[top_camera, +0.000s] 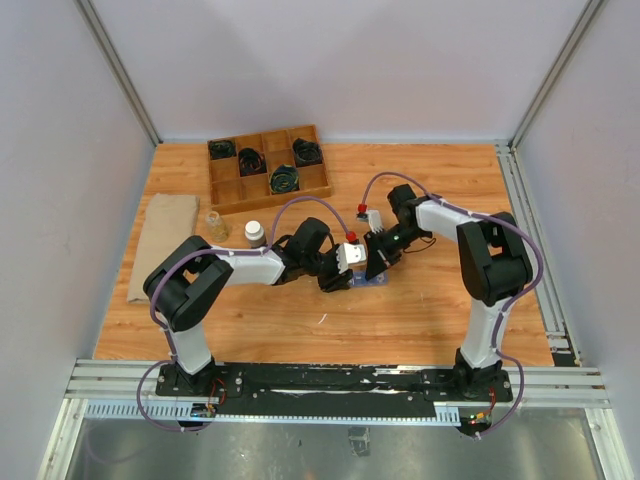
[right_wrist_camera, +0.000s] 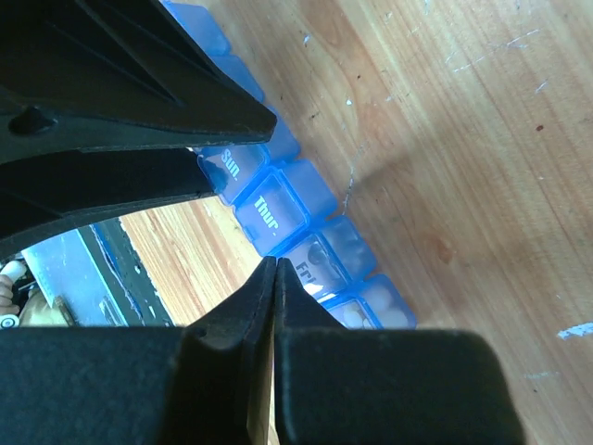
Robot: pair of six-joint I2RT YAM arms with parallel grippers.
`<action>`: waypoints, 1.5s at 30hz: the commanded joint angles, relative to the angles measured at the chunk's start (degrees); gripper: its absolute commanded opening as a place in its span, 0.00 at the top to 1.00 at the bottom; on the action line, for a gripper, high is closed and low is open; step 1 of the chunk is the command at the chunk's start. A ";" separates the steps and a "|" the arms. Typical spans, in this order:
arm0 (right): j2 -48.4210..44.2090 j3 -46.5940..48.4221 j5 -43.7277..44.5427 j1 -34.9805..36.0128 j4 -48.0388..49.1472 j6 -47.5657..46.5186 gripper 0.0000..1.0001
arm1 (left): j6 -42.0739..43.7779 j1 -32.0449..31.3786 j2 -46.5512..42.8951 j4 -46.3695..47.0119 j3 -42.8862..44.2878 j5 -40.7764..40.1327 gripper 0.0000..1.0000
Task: Sort the pills into containers
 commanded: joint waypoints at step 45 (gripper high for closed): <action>-10.21 2.73 -15.23 -2.39 -10.57 -16.18 0.78 | -1.60 -0.06 0.50 -0.61 0.35 -1.63 0.37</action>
